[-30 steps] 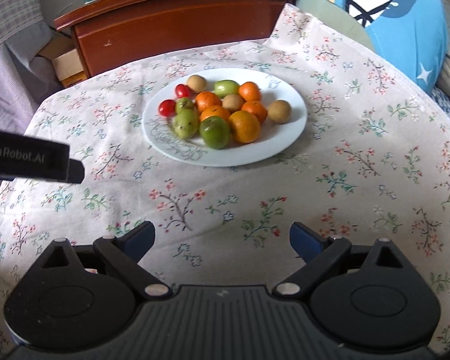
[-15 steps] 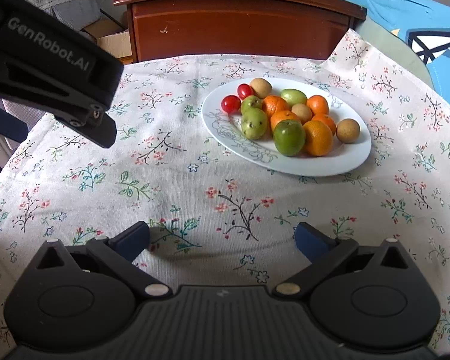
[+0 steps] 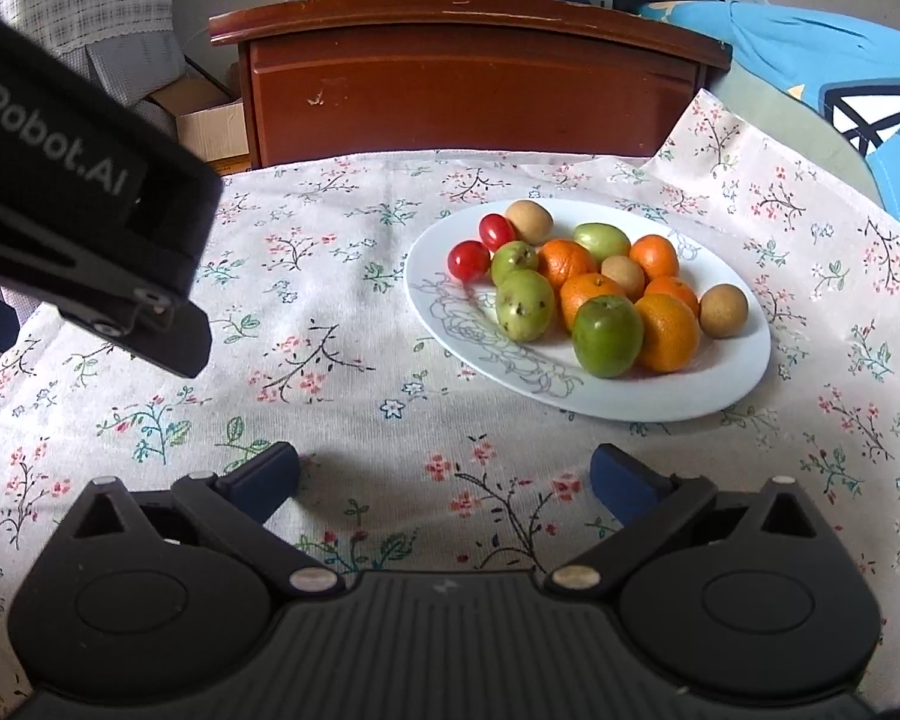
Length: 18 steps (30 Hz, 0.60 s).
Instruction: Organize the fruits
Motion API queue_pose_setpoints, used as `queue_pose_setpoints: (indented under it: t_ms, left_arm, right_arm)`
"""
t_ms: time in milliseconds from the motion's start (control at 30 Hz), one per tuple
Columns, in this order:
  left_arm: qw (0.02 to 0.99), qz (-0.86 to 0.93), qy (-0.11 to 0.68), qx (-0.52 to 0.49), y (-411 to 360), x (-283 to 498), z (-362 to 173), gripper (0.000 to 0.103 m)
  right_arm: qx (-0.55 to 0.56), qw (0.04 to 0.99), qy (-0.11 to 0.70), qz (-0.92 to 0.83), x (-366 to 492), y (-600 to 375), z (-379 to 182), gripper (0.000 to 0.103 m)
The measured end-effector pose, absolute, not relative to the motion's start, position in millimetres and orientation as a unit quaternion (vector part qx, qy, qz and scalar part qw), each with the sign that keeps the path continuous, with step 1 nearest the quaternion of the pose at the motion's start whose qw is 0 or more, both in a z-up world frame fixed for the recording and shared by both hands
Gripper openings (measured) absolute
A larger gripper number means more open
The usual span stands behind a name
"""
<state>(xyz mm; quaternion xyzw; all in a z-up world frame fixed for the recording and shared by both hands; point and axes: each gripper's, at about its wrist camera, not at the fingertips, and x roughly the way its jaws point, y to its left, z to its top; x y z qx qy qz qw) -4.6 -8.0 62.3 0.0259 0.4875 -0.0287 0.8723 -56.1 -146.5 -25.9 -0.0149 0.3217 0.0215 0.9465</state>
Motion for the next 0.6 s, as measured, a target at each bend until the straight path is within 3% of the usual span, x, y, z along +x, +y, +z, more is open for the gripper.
queue_pose_setpoints:
  t_ms: [600]
  left_arm:
    - [0.867,-0.011,0.498,0.017,1.2,1.8,52.8,0.096]
  right_arm:
    - [-0.018,0.947,0.32,0.021,-57.2,-145.1,-26.6,0.102]
